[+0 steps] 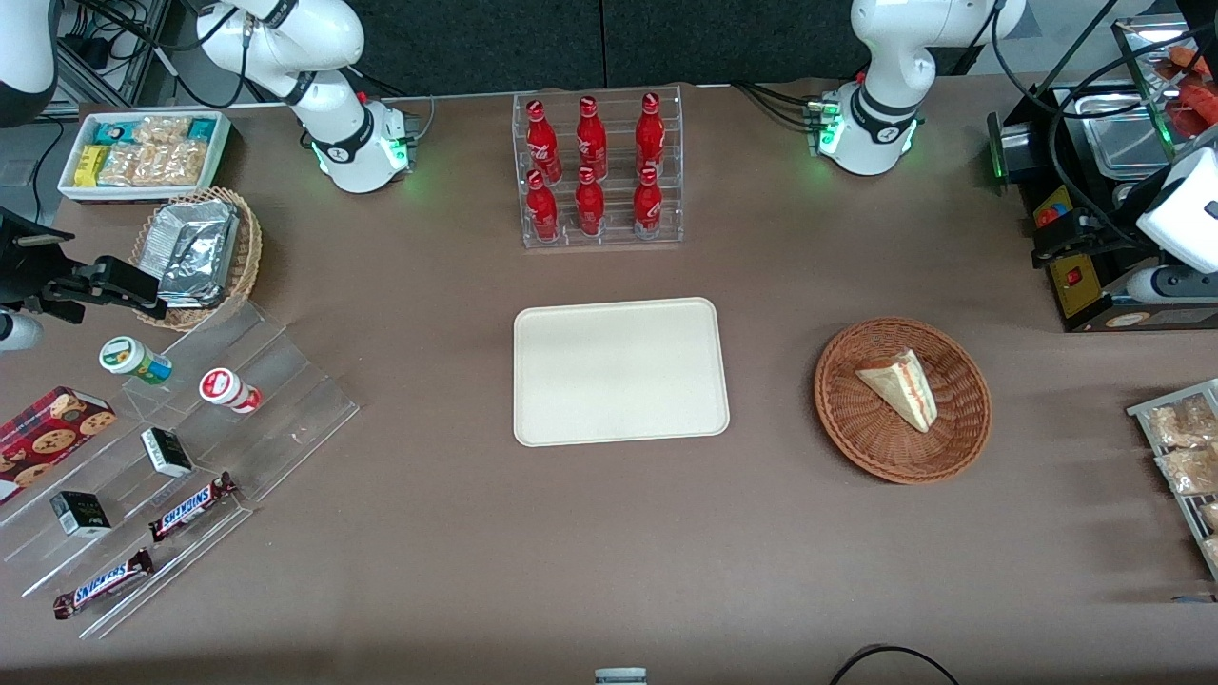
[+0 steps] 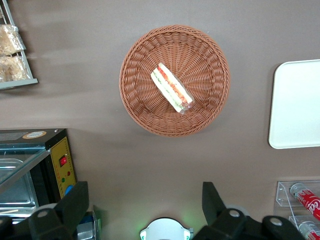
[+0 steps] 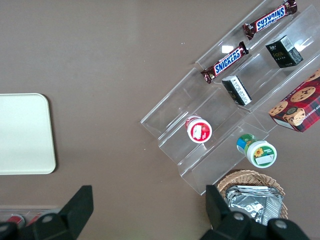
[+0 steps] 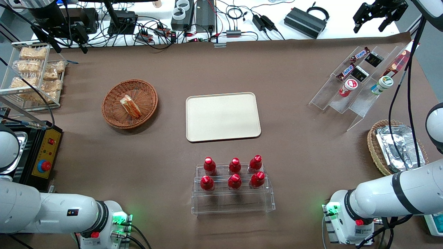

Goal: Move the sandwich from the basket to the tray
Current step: 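Move the left gripper down over the wrapped sandwich in the wicker basket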

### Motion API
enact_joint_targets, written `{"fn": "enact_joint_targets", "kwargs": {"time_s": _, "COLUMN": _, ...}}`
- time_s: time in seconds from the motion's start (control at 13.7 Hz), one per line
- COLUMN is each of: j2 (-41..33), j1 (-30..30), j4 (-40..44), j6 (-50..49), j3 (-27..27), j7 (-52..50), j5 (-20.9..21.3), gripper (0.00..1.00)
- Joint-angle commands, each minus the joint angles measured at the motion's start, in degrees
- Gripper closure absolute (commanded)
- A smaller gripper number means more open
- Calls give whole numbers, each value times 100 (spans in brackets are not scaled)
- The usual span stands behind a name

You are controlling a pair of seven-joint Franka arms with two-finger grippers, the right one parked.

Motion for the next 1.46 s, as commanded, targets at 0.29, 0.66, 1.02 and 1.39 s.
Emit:
{"fn": "enact_joint_targets", "kwargs": {"time_s": 0.29, "j2": 248, "j1": -8, "j4": -134, "j6": 294, "j3": -9, "j7": 29, "j5": 205, "gripper": 0}}
{"fn": "enact_joint_targets", "kwargs": {"time_s": 0.66, "j2": 125, "j1": -69, "j4": -1715, "j6": 1979, "j3": -18, "j7": -1276, "j5": 205, "gripper": 0}}
{"fn": "enact_joint_targets", "kwargs": {"time_s": 1.02, "j2": 116, "j1": -253, "j4": -2964, "j6": 3720, "j3": -79, "j7": -3615, "j5": 117, "gripper": 0}}
{"fn": "enact_joint_targets", "kwargs": {"time_s": 1.39, "j2": 247, "j1": -430, "j4": -3879, "j6": 5145, "j3": -97, "j7": -4865, "j5": 117, "gripper": 0}}
